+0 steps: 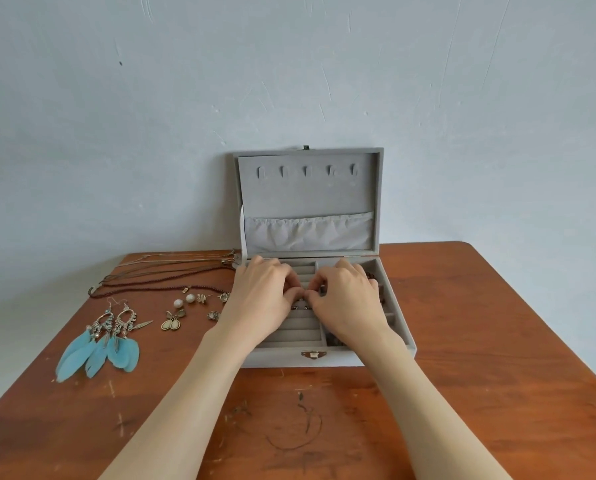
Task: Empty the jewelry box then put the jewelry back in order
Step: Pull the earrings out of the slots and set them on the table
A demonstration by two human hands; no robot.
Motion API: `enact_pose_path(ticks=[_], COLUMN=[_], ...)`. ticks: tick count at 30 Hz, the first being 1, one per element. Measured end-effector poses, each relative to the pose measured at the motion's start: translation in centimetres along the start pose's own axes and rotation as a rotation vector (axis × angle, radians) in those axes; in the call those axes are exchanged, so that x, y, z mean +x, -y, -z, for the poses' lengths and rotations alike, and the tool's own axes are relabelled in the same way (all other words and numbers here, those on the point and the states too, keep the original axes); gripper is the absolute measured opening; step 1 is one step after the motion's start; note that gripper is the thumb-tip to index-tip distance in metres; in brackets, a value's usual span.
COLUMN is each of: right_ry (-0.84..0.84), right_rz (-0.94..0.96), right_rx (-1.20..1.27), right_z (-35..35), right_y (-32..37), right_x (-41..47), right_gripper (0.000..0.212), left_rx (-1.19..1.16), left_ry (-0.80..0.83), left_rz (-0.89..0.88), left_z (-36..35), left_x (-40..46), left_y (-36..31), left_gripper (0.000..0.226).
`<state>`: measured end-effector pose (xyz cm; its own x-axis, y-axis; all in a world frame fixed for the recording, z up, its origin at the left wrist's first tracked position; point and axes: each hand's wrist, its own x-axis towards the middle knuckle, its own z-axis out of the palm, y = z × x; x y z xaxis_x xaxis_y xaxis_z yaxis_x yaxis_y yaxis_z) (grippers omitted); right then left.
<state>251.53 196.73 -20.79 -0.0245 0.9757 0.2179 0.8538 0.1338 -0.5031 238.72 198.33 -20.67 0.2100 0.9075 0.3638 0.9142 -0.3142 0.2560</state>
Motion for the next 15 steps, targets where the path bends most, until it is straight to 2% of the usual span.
enact_pose_path(ticks=[15], right_ry=[0.002], right_rz=[-0.023], right_rx=[0.051], right_z=[0.19], right_y=[0.15], right_x=[0.11], right_gripper=[0.013], left_rx=[-0.085], left_ry=[0.008], left_rz=[0.076], left_z=[-0.27], left_x=[-0.09], left_y=[-0.08], left_gripper=[0.010])
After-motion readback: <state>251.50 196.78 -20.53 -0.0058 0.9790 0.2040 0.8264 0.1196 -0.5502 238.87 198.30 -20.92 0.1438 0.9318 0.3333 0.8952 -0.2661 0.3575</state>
